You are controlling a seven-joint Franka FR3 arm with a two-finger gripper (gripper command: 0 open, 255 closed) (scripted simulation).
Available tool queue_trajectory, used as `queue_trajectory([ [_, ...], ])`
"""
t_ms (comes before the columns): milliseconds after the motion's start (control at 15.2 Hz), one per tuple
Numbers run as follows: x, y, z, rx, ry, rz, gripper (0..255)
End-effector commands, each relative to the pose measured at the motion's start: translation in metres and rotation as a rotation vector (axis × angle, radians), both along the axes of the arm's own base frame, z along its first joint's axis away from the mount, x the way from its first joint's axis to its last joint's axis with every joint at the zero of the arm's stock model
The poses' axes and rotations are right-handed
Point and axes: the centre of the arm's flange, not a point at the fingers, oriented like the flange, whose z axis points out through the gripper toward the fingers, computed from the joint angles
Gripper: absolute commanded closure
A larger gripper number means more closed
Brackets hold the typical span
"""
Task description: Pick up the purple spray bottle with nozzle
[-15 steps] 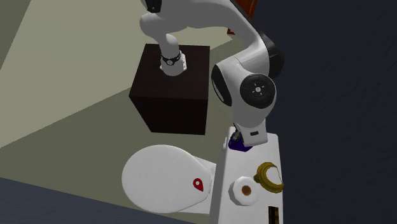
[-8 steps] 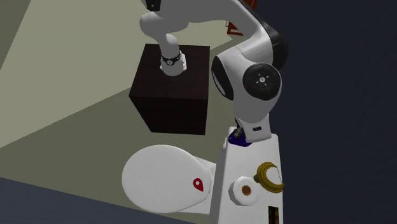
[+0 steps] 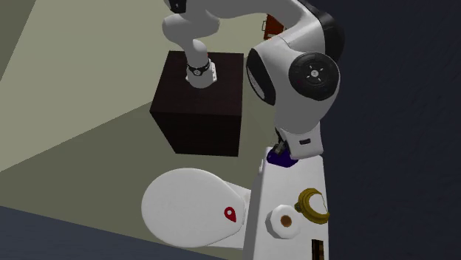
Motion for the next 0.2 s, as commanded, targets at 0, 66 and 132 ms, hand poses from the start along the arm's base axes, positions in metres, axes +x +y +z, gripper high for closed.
queue_trajectory([
  [0,-0.0006,0.0001,0.0117,0.0,0.0,0.0,255],
  [66,-0.0007,0.0001,0.0125,0.0,0.0,0.0,255],
  [132,-0.0006,0.0001,0.0125,0.0,0.0,0.0,255],
])
